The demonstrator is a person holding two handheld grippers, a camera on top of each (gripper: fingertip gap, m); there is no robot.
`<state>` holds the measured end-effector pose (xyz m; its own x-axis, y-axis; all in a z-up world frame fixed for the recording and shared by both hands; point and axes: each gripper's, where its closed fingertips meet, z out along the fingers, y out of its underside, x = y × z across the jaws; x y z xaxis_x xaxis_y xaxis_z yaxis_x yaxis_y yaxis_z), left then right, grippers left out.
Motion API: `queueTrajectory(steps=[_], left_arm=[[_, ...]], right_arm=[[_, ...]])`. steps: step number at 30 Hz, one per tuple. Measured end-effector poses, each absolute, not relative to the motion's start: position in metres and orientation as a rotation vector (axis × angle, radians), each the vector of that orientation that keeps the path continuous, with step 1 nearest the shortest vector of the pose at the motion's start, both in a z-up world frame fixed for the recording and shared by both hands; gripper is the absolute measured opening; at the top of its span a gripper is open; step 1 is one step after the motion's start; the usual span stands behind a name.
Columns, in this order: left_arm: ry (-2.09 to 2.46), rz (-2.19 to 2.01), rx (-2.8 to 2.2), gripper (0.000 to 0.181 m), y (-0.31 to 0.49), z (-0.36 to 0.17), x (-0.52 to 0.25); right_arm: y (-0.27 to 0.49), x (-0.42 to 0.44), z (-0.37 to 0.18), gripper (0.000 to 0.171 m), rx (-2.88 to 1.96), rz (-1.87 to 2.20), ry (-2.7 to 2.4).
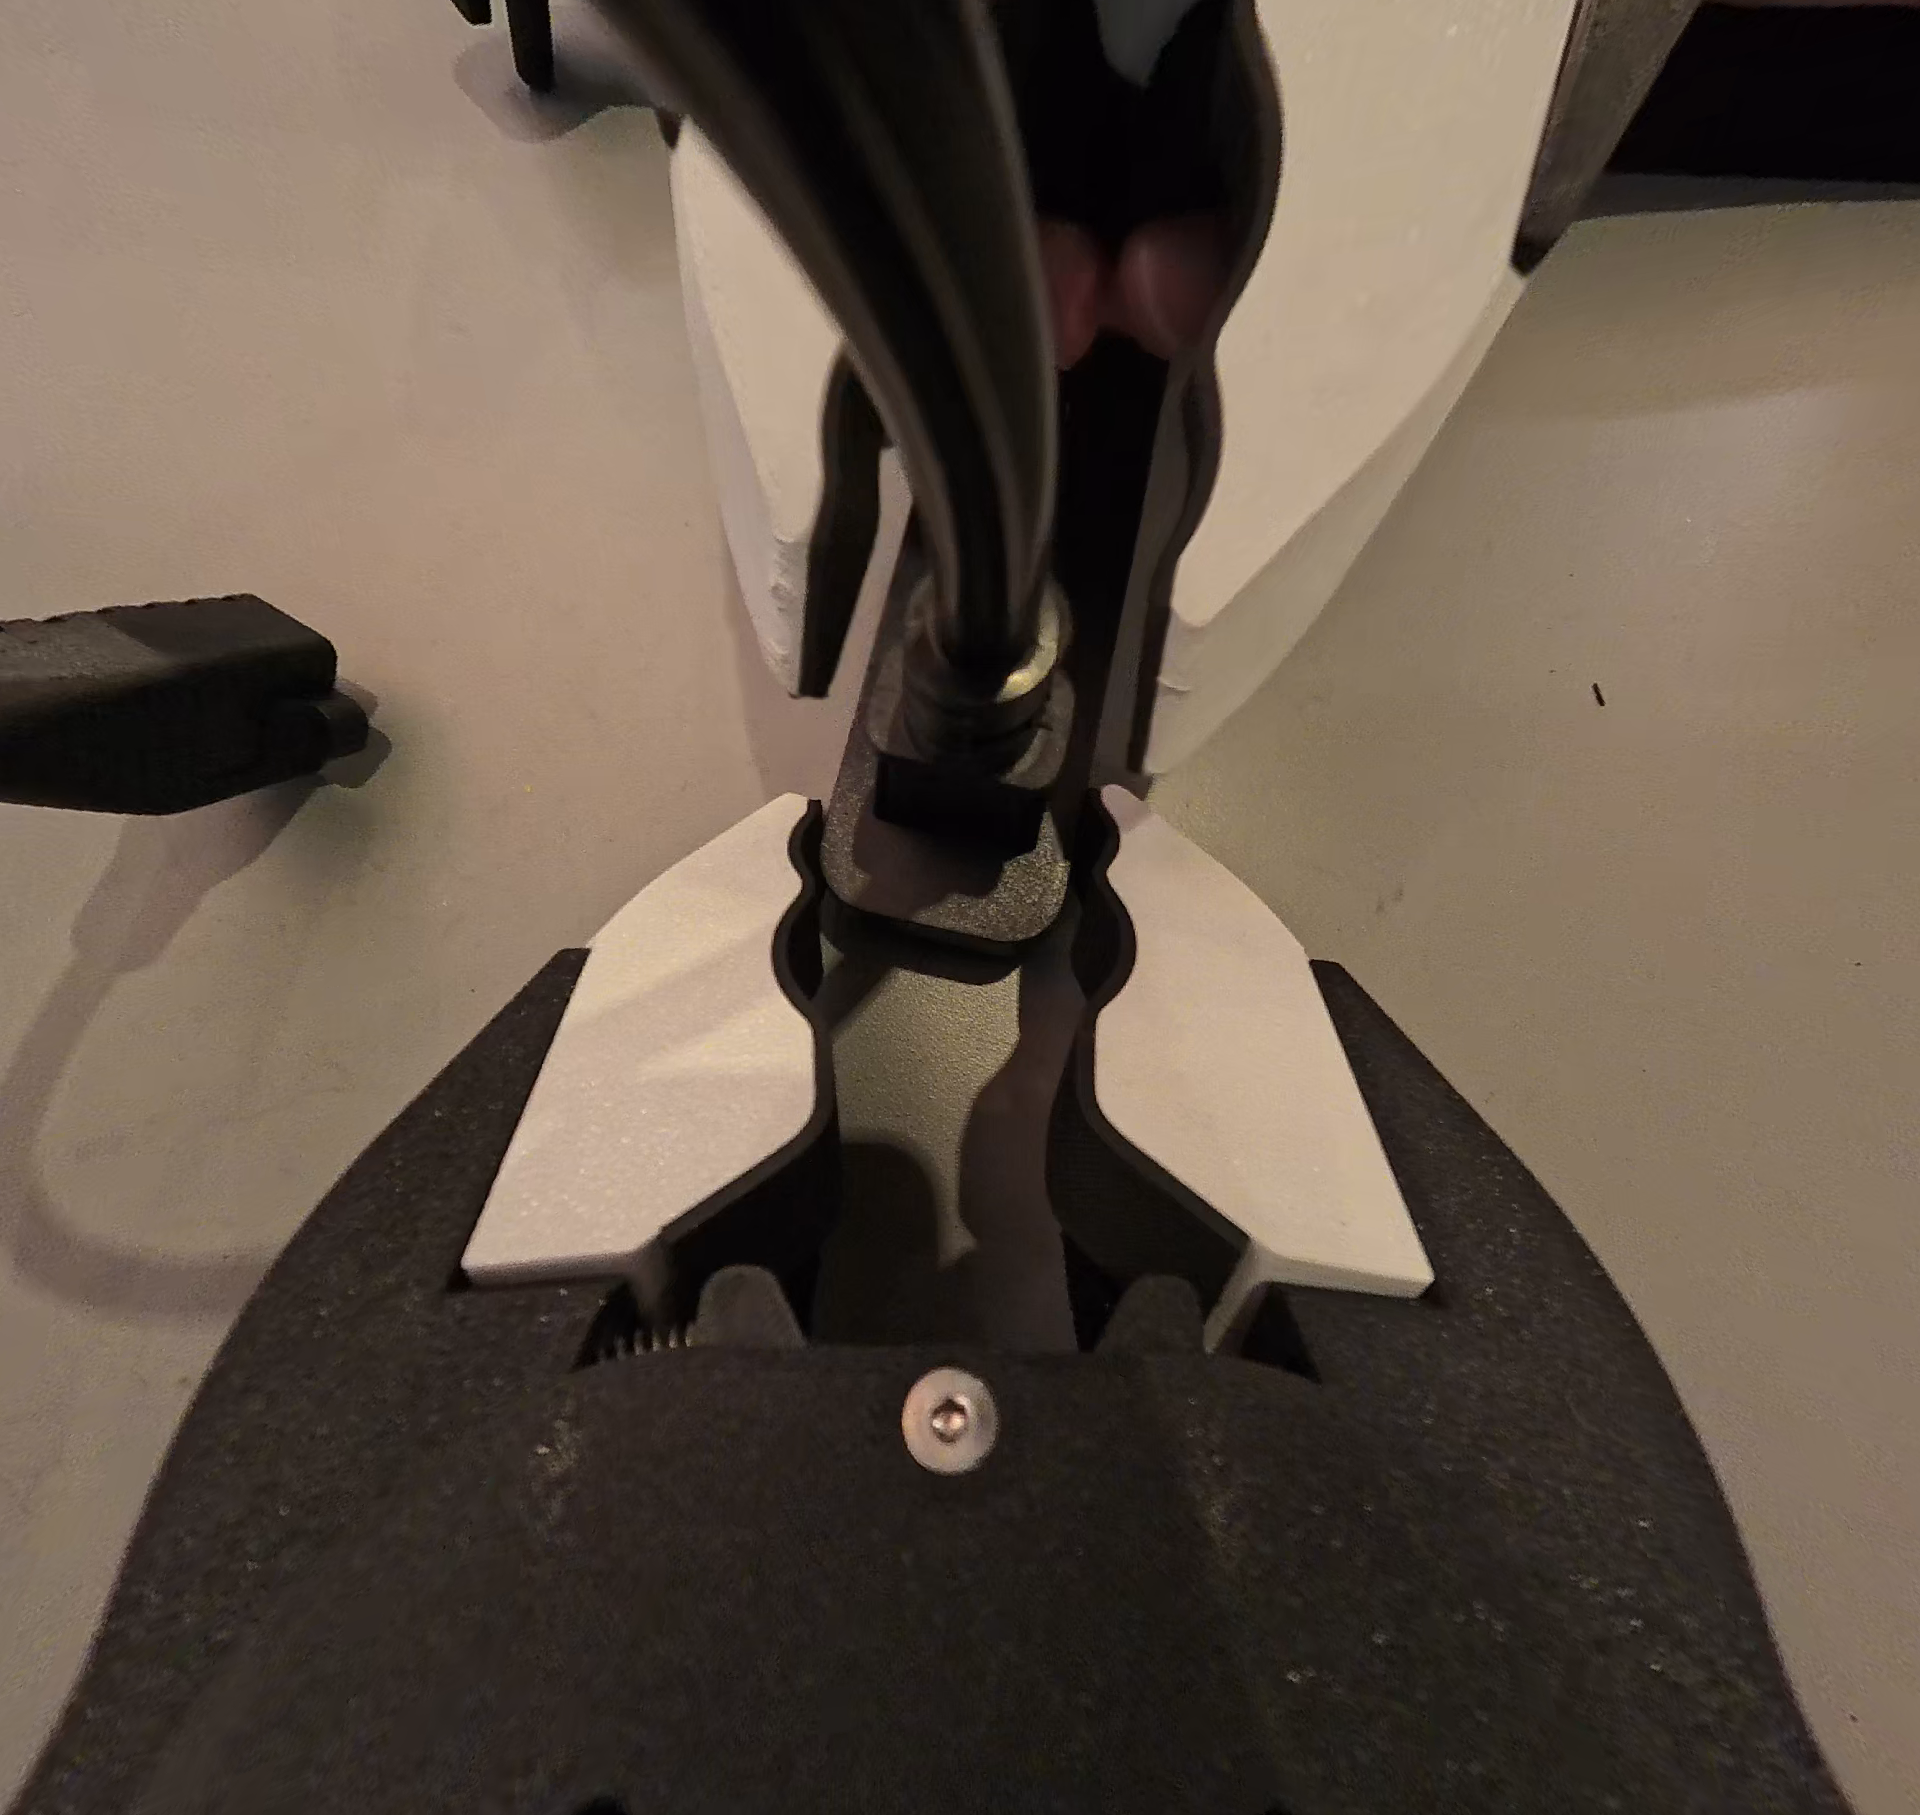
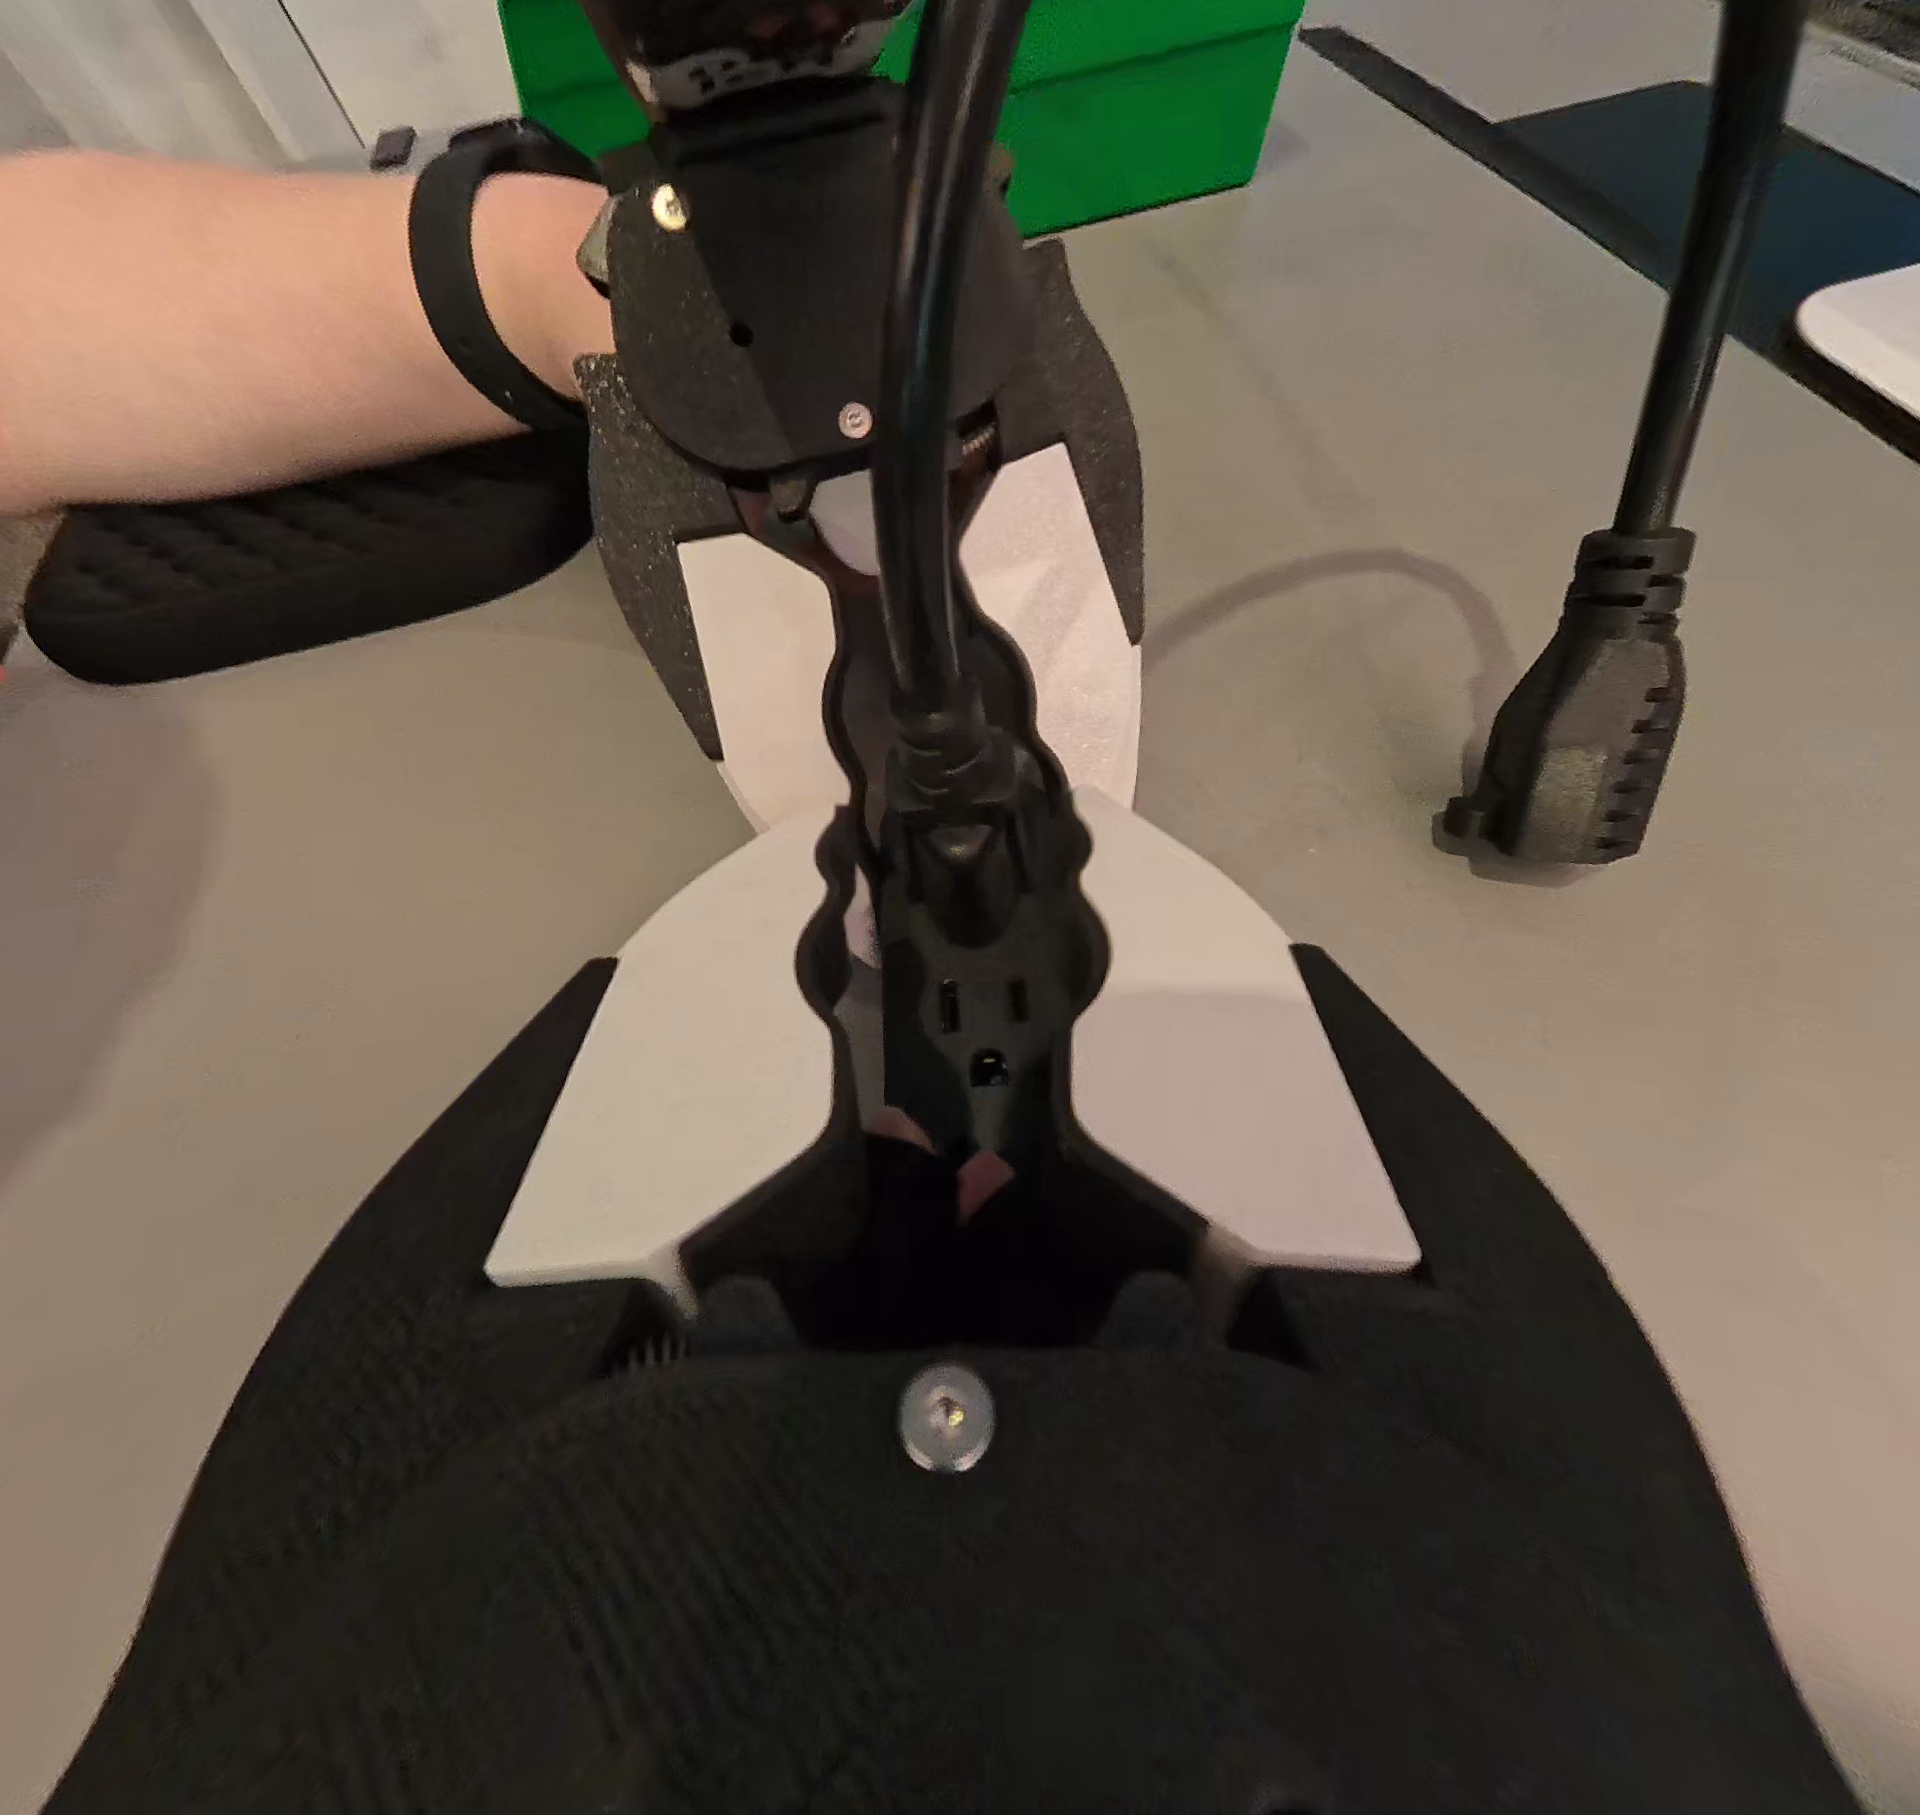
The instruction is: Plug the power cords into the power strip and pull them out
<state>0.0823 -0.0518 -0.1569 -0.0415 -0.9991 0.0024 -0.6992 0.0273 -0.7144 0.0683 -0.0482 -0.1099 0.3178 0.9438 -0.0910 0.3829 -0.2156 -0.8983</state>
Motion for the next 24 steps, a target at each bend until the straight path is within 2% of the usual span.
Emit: queueTrajectory(steps=[5, 11, 13, 17, 24], left_arm=[[1.796, -0.758, -1.722, 0.046, -0.052, -0.157, 0.082], [1.798, -0.759, -1.719, 0.046, -0.052, -0.157, 0.082], [1.8, -0.759, -1.718, 0.046, -0.052, -0.157, 0.082], [1.801, -0.76, -1.717, 0.045, -0.052, -0.157, 0.082], [1.802, -0.761, -1.717, 0.045, -0.051, -0.157, 0.082]], right_arm=[[-0.051, 0.066, -0.115, 0.063, -1.782, 0.851, -1.232], [-0.055, 0.064, -0.119, 0.058, -1.752, 0.759, -1.301], [-0.058, 0.063, -0.119, 0.049, -1.735, 0.753, -1.331], [-0.05, 0.065, -0.116, 0.043, -1.691, 0.636, -1.317], [-0.04, 0.07, -0.112, 0.042, -1.705, 0.627, -1.235]])
